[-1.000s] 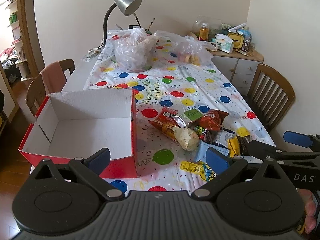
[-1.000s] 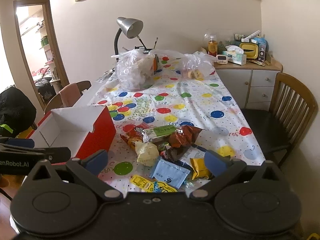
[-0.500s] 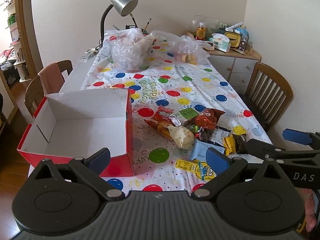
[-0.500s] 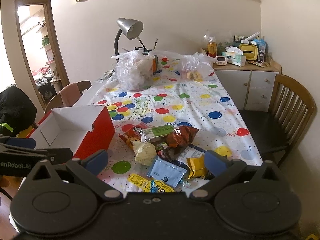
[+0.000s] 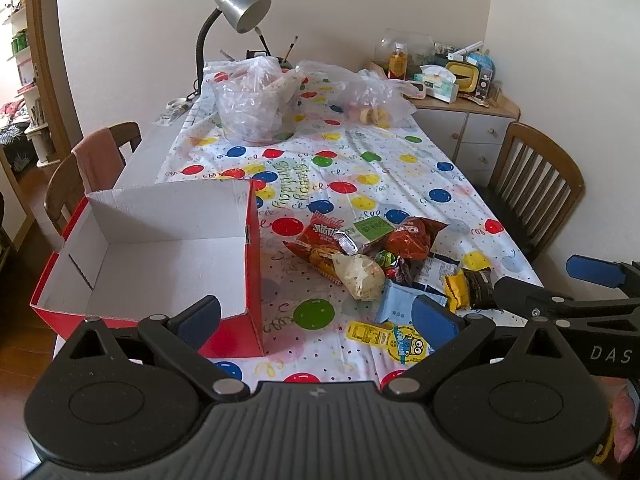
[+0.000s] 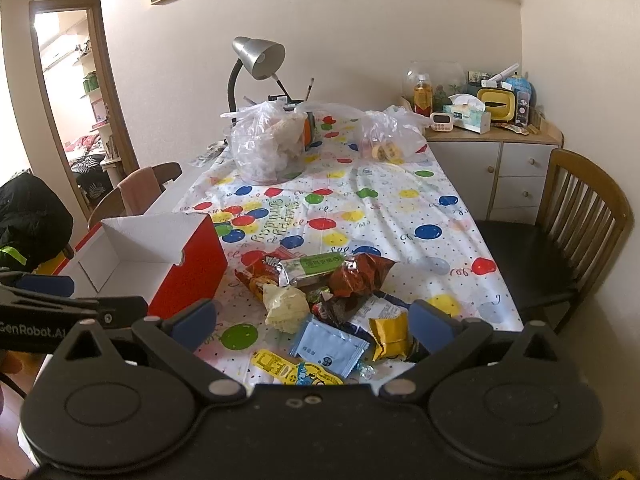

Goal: Organize snacks
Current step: 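Move both tools toward the snack pile beside the cardboard box, then grasp the yellow Minion stick with the left tool while the right tool grasps the dark bar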

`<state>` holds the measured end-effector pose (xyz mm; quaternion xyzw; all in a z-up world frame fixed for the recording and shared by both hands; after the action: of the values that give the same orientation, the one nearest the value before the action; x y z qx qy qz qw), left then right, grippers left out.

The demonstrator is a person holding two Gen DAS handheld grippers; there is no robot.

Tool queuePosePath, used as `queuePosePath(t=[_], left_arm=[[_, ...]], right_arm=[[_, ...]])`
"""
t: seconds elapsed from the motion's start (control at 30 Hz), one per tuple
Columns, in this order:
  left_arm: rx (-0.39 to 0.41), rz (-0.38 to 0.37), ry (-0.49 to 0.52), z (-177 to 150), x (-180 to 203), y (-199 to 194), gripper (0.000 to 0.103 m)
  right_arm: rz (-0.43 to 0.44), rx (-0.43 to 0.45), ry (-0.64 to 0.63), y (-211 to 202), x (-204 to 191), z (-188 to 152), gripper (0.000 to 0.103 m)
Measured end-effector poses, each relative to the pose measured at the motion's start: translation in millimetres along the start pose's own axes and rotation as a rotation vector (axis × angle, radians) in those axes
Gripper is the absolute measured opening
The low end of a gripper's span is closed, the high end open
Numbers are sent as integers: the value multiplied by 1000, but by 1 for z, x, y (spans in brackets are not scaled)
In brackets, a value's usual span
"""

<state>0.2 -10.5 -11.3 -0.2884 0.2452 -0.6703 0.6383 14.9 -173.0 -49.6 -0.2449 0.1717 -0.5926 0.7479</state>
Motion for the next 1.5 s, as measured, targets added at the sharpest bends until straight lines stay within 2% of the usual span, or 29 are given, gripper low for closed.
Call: queuePosePath(t=[0.4, 0.93, 1.23, 1.5], left_arm=[[-3, -7, 11, 7, 3, 6, 102], [-32, -32, 34, 9, 16, 33, 102], [-108, -63, 46, 5, 27, 67, 102], [-179, -110, 105, -2, 51, 107, 102]], right_arm=[[-16, 7, -8, 2, 1, 4, 103], [-33, -8, 12, 17, 17, 2, 103], [-46, -87, 58, 41, 46, -12, 97], [-84, -169, 69, 65, 86, -33, 89]])
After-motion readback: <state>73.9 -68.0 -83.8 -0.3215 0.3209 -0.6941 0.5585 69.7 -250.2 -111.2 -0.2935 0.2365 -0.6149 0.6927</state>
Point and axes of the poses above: each gripper's, at about its wrist camera, not at the fingertips, and y roughly the way its jaws point, x to its right, z to its top, the point moved 4 cm from there along y, roughly the way its jaws point, and after that the axes turned 3 degrees about -z, right-handed, at the moved point
